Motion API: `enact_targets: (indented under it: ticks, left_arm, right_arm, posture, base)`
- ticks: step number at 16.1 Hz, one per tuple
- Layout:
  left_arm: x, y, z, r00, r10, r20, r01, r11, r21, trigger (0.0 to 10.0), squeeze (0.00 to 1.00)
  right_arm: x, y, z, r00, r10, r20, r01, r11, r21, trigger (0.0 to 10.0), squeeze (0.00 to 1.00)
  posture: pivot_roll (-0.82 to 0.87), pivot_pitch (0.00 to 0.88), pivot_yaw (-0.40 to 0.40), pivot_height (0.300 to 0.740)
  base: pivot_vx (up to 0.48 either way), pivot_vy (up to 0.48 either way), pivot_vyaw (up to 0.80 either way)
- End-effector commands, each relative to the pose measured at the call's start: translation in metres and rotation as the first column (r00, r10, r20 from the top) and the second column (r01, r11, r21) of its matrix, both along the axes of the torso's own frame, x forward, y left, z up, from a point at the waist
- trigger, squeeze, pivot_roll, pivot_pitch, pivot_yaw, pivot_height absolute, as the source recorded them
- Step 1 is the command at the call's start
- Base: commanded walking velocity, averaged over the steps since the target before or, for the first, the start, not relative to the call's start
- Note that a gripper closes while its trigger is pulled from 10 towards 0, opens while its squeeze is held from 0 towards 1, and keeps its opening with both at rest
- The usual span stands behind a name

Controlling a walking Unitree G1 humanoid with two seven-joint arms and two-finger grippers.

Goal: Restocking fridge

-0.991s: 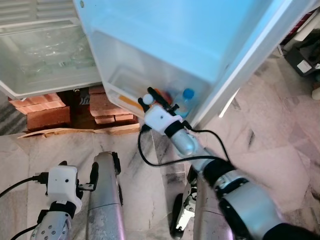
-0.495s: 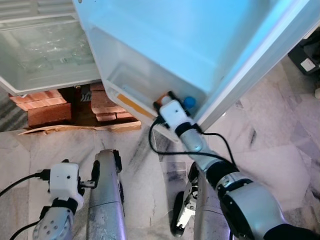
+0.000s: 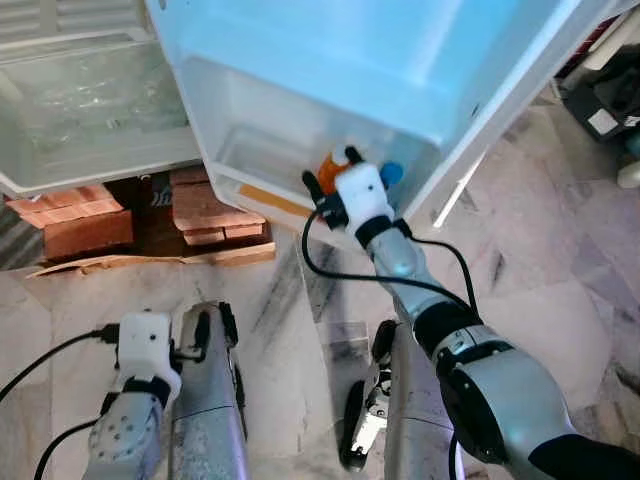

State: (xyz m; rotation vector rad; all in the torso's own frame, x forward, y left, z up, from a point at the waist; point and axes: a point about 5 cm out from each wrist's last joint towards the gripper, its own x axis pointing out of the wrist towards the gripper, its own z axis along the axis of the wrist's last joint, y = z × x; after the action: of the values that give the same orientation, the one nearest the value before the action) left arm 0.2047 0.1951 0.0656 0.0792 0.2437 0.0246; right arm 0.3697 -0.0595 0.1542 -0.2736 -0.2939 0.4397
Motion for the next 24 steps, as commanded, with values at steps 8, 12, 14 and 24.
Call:
enact_targets:
  ticks: [8, 12, 14, 24]
  left_arm:
    - [0.026, 0.002, -0.017, 0.999, -0.017, -0.029, 0.017, 1.0, -0.016, 10.0, 0.0]
    - [0.05, 0.001, -0.002, 0.997, 0.008, 0.08, -0.004, 0.999, -0.042, 10.0, 0.0]
    - [0.054, -0.009, 0.01, 0.983, -0.078, 0.163, 0.081, 0.997, -0.012, 10.0, 0.0]
    - [0.048, -0.017, 0.016, 0.965, -0.198, 0.172, 0.196, 0.98, 0.029, 10.0, 0.0]
  right_arm:
    - [-0.051, -0.037, -0.032, 0.995, 0.059, -0.084, -0.033, 0.959, 0.282, 10.0, 0.98]
    - [-0.092, -0.068, -0.067, 0.971, -0.172, -0.163, 0.212, 0.94, 0.268, 10.0, 0.0]
    - [-0.101, -0.088, -0.067, 0.961, -0.209, -0.181, 0.249, 0.939, 0.239, 10.0, 0.0]
    - [-0.093, -0.105, -0.05, 0.935, -0.282, -0.216, 0.336, 0.898, 0.283, 10.0, 0.0]
  posture:
    - [0.15, 0.079, -0.118, 0.55]
    - [0.12, 0.025, -0.082, 0.55]
    - [0.09, 0.016, -0.071, 0.55]
    - [0.12, 0.049, -0.082, 0.64]
  base:
    - [0.0, 0.0, 0.0]
    - [0.0, 0.0, 0.0]
    - [0.0, 0.0, 0.0]
    - [0.0, 0.0, 0.0]
